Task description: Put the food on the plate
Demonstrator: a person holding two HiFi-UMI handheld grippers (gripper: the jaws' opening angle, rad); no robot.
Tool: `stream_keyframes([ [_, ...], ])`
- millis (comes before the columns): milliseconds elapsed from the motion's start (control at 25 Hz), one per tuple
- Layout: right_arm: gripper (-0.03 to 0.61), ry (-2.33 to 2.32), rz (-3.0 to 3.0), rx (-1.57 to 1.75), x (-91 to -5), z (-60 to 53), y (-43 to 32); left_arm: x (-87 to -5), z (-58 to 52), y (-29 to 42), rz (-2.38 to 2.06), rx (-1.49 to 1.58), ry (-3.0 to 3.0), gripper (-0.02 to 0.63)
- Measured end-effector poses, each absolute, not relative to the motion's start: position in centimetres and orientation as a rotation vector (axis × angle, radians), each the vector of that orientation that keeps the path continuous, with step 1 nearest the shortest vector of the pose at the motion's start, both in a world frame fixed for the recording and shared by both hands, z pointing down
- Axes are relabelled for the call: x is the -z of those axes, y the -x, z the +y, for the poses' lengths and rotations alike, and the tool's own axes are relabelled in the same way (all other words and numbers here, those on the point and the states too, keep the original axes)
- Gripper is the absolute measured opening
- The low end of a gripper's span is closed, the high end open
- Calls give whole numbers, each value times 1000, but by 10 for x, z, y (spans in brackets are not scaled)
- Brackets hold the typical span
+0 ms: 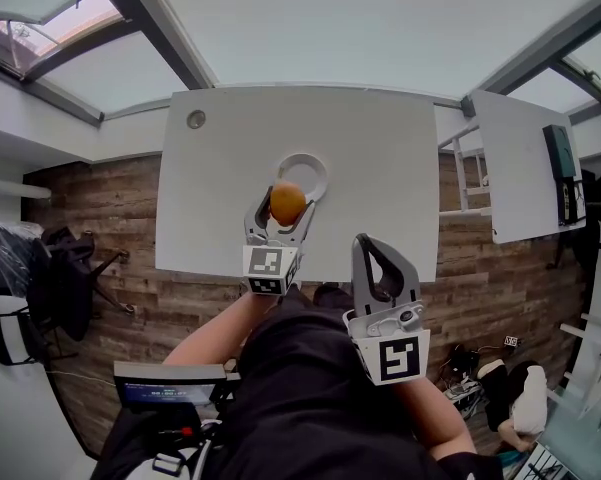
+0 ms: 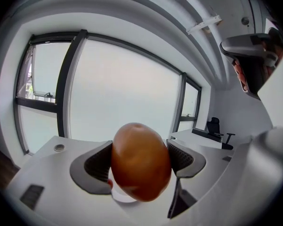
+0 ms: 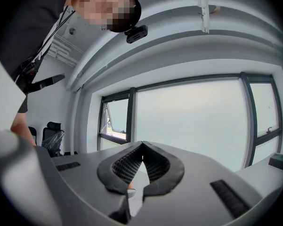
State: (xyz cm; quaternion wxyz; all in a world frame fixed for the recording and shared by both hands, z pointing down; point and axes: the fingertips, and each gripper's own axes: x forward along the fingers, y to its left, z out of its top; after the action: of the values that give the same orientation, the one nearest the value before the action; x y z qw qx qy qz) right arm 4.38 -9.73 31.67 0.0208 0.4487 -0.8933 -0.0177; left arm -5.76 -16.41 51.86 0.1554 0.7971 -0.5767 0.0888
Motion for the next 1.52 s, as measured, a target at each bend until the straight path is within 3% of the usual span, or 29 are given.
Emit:
stream_keyframes([
  [1520, 6, -1499, -2646, -37, -336, -115, -58, -650, -215, 59, -1373, -562, -2158, 342],
])
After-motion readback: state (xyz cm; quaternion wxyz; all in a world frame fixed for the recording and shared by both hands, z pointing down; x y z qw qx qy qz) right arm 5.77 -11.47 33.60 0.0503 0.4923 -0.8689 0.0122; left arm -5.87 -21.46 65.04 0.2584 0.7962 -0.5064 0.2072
